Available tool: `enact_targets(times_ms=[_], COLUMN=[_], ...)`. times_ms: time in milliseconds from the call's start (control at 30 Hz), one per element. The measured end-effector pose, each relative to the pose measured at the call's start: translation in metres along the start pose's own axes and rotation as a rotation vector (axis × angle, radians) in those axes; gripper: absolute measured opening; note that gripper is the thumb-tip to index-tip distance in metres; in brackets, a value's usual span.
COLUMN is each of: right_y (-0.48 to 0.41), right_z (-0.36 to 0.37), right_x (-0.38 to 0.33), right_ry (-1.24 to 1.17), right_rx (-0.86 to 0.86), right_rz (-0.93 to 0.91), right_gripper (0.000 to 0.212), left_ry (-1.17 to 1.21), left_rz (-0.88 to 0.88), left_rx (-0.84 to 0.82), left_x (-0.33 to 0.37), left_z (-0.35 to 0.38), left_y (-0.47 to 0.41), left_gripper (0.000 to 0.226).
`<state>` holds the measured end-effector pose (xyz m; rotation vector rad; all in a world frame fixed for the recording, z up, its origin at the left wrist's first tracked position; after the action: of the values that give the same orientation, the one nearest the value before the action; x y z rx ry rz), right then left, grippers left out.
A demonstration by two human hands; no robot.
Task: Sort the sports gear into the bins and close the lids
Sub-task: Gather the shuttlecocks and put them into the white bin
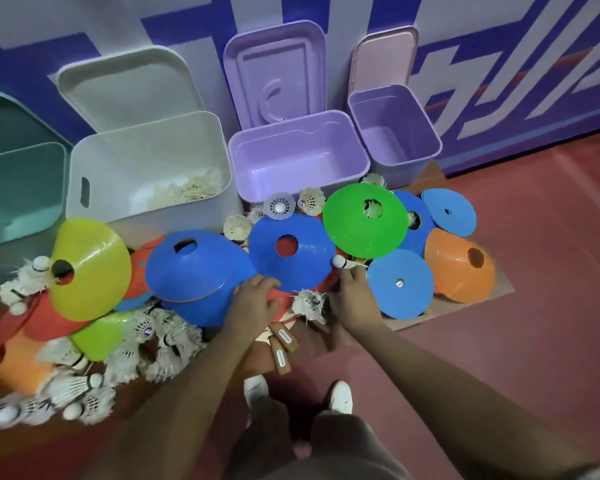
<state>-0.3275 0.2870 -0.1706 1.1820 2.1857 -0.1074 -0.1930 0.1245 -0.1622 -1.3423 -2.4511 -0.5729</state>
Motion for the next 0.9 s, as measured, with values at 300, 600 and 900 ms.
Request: enact_targets(times_ms=[300,600,900], right_y=[0.002,-0.023,-0.022], right_z=[0.007,-0.016,-0.051], right_x=[0.000,0.012,-0.006], right_ry=[-0.067,0.050,-0.039], right_rx=[0.070,0.150,0.235], right_rz=[-0.065,0.062,-0.128], right_gripper=[0.038,0.011,0.019], left_ry=[0.017,0.339,0.562], left_rz=[0.045,-0.151,-0.426], left_rx=[-0.015,0.052,0.191], left_x=[0.032,0.023,0.015], left_z=[0.026,-0.006,-0.042], left_y=[0.000,0.011,0.017], left_gripper=[0.021,0.009,0.011])
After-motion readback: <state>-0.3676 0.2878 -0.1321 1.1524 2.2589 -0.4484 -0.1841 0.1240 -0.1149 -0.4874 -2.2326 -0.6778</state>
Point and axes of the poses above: each hand's wrist, its own y-axis away from the middle knuckle, its own z-axis out of the palm, x = y × z, the point moved 6 cm from there along -y, towards the middle knuckle, and after that the axes turned 3 degrees about -y, right-handed, at the moved point
